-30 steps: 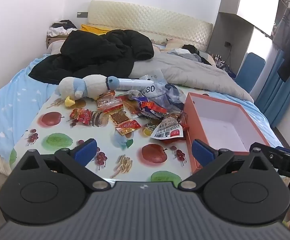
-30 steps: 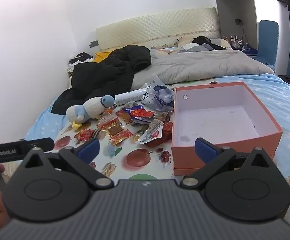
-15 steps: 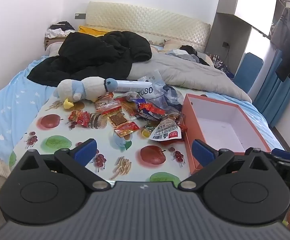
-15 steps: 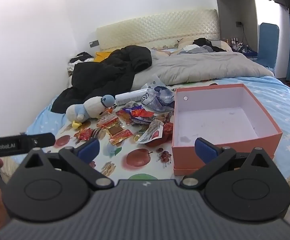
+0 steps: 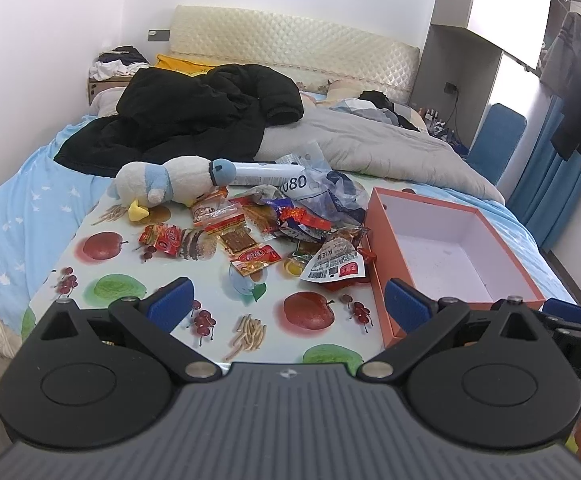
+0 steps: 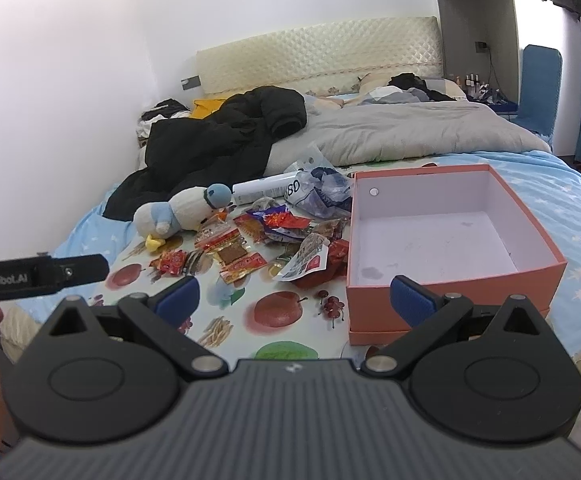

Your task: Organize snacks

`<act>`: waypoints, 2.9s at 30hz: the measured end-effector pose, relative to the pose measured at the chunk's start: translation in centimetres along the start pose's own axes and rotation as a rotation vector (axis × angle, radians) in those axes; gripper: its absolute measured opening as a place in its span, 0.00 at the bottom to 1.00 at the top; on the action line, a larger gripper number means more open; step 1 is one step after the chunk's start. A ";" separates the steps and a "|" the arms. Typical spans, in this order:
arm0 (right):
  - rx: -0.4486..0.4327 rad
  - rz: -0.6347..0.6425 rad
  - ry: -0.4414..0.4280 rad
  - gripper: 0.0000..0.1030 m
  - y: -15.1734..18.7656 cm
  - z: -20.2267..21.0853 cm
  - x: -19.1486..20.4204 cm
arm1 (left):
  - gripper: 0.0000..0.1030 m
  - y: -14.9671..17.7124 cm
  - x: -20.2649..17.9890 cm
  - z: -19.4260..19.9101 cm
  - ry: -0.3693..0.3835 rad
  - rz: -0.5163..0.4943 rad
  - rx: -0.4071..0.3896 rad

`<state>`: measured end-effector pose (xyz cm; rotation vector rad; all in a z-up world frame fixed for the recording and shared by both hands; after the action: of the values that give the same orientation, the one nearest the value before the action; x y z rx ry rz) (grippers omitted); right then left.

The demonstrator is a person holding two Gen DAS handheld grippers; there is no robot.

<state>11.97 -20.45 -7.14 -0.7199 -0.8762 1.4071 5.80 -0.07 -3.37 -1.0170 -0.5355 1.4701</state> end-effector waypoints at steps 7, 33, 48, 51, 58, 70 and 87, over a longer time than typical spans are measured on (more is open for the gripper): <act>-0.008 -0.030 -0.002 1.00 0.2 -0.2 0.0 | 1.00 0.0 -0.1 -0.2 0.017 -0.023 -0.009; -0.005 -0.011 0.034 1.00 2.0 -2.4 0.3 | 1.00 2.1 2.1 -3.4 -0.006 -0.019 0.038; 0.022 0.004 0.038 1.00 2.4 -2.6 0.6 | 1.00 2.5 2.4 -3.7 -0.010 -0.011 0.046; 0.033 -0.009 0.033 1.00 2.5 -2.7 0.4 | 1.00 2.5 2.4 -3.9 -0.009 -0.010 0.048; 0.036 -0.008 0.043 1.00 2.5 -2.9 0.2 | 1.00 2.8 2.4 -4.3 -0.006 -0.009 0.055; 0.076 -0.001 0.036 1.00 3.0 -4.5 0.6 | 1.00 3.3 3.9 -5.8 -0.017 0.005 0.089; 0.063 0.052 0.020 0.76 2.8 -8.4 2.6 | 0.99 3.2 6.1 -12.5 0.024 -0.011 0.167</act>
<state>17.55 -17.05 -13.63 -0.7129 -0.7991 1.4651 14.96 2.27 -14.08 -0.8973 -0.3931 1.4652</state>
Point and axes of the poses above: each gripper's, at about its wrist camera, not at the fingertips, and z roughly against the way its jaws point, x to its left, y to its underside, the point moved 7 cm from there along -z, roughly the way its jaws point, and after that the axes turned 13 degrees about y, right-handed, at the moved point
